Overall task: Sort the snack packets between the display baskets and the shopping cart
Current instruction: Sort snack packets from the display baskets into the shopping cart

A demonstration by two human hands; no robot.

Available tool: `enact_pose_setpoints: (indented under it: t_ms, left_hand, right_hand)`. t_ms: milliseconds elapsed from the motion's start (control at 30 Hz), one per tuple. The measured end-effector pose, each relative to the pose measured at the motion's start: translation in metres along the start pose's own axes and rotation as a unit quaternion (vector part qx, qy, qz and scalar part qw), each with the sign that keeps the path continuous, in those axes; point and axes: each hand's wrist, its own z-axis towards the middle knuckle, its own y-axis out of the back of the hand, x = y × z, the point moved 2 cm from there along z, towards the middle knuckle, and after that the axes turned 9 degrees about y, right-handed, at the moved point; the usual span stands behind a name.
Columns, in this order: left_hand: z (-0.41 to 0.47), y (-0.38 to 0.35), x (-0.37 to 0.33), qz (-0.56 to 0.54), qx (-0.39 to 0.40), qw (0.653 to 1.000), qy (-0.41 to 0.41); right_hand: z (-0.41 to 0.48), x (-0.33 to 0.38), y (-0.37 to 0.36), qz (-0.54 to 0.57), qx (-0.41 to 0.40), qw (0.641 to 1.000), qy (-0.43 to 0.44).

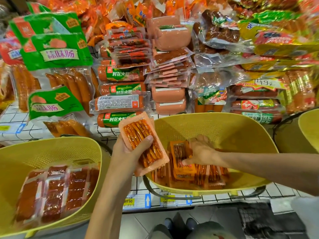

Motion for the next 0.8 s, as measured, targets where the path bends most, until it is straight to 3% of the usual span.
enact_pose_setpoints:
  t_ms: [100,200,400,467,567,700,800]
  left_hand:
    - [-0.001,-0.001,0.000,-0.005,-0.007,1.000,-0.001]
    - [-0.002,-0.001,0.000,-0.014,-0.013,1.000,0.003]
    - [-0.006,0.000,-0.002,-0.021,-0.025,0.999,0.003]
    - [-0.008,0.002,-0.001,-0.028,-0.026,0.999,0.004]
    - [-0.012,0.006,-0.002,-0.025,-0.026,0.999,0.005]
    - [-0.015,0.005,-0.007,-0.006,-0.018,1.000,0.004]
    - [-0.018,-0.002,-0.009,0.011,0.016,1.000,0.003]
  right_hand:
    - [0.001,0.001,-0.008,0.005,-0.049,0.999,0.011]
    - [0.006,0.004,-0.014,0.092,-0.052,0.994,0.009]
    - [0.004,0.011,-0.017,0.205,-0.003,0.979,-0.011]
    - [-0.002,0.011,-0.002,0.278,0.009,0.960,0.014]
    - [-0.030,0.013,0.040,0.364,-0.034,0.926,0.095]
    - [-0.068,0.020,0.077,0.489,-0.045,0.855,0.169]
    - [-0.085,0.026,0.086,0.516,-0.078,0.827,0.210]
